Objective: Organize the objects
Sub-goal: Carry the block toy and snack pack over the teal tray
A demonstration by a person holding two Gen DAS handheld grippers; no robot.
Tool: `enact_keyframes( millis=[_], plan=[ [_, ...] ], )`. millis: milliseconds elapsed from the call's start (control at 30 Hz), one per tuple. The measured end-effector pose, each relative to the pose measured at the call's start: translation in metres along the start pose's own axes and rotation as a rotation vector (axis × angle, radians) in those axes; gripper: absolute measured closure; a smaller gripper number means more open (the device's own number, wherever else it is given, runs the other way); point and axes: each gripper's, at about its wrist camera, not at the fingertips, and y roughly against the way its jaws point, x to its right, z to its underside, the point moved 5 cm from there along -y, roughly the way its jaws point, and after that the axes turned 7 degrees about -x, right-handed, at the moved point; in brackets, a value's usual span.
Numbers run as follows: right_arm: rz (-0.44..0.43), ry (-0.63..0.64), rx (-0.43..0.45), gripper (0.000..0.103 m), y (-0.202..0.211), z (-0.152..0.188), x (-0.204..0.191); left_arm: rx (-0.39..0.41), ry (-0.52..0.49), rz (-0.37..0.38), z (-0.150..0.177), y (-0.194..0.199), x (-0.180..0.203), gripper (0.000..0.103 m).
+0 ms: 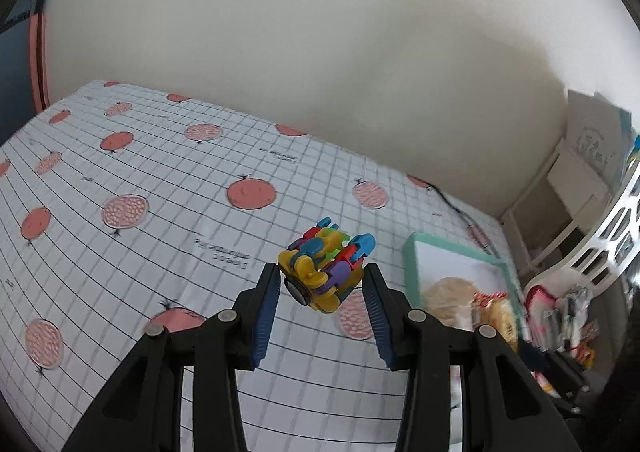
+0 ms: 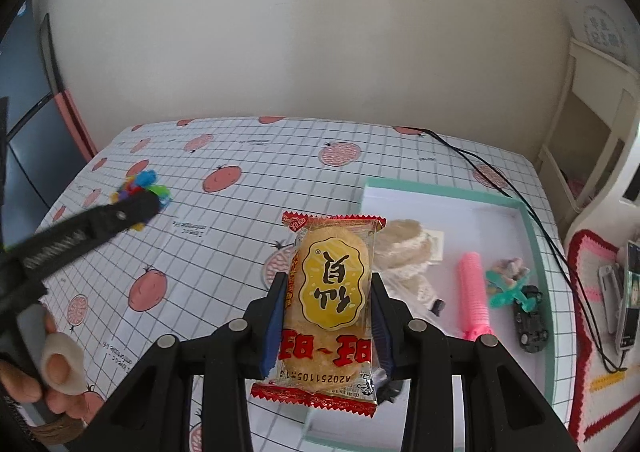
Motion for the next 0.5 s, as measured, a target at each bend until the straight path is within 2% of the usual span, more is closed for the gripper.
enact_keyframes(
  millis=[100,500],
  plan=[
    [0.008,-0.026,0.012,0.062,0.002,0.001,0.014,0.009,0.001,0.013,-0.001,0.003,0.011,0.059],
    [0.064,-0.097,0.01,0.062,-0.001,0.009,0.071,0.026,-0.103,0.046,0.001,-0.003,0.068,0.059]
  ],
)
